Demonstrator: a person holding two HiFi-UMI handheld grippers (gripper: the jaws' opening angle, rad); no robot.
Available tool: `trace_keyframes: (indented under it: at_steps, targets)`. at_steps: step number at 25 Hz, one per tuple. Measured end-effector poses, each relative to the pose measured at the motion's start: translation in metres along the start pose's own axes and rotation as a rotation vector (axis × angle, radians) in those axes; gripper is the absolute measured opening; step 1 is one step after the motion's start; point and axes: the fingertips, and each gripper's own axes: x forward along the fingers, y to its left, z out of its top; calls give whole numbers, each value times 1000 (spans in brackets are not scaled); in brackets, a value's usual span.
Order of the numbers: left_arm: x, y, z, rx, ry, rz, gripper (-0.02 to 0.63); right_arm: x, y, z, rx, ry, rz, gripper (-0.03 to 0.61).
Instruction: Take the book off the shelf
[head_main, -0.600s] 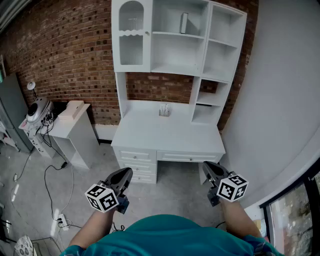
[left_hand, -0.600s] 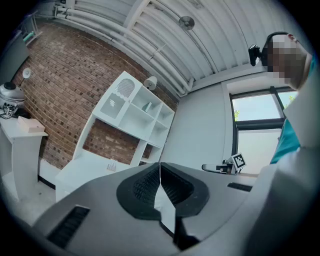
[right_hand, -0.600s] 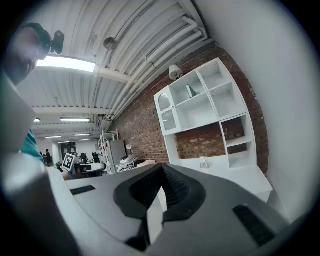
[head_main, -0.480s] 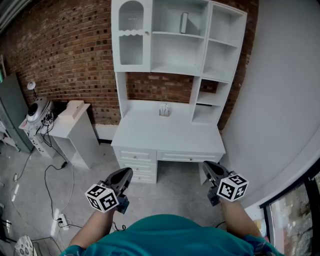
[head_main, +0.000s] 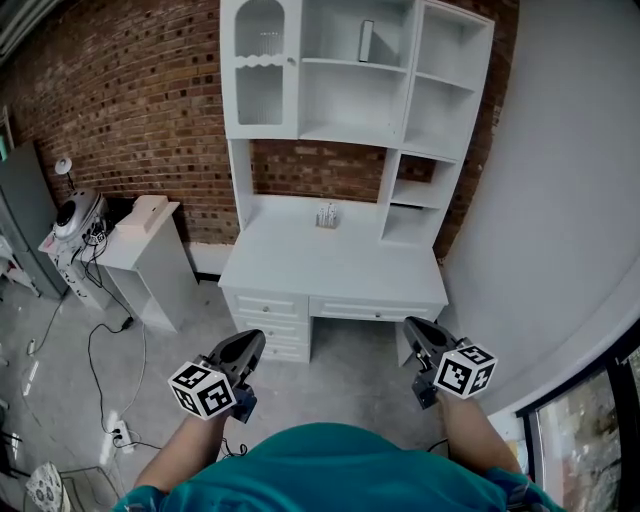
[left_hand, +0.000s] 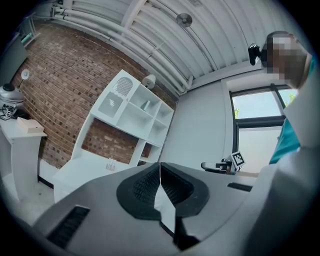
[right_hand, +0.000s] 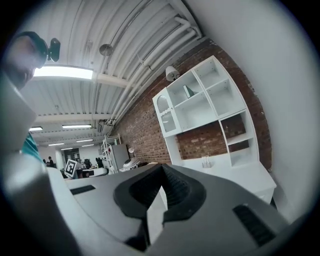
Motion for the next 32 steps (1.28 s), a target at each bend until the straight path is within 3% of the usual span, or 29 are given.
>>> trace_keyframes:
  at_steps: [14,20,27,32]
  targets:
    - [51,-61,-25,-7,-3,-1,20,-48,-50,13,-16,-8,42,21]
    - [68,-67,-29,-4,8,4,20,-45,-66,18,-11,-14,65,21]
    - [76,-31,-22,-25,0,24,20,0,-68,18,-13,5,90,21]
    - [98,31,-18,-43,11,2,20,57,-76,18,-30,9,76,21]
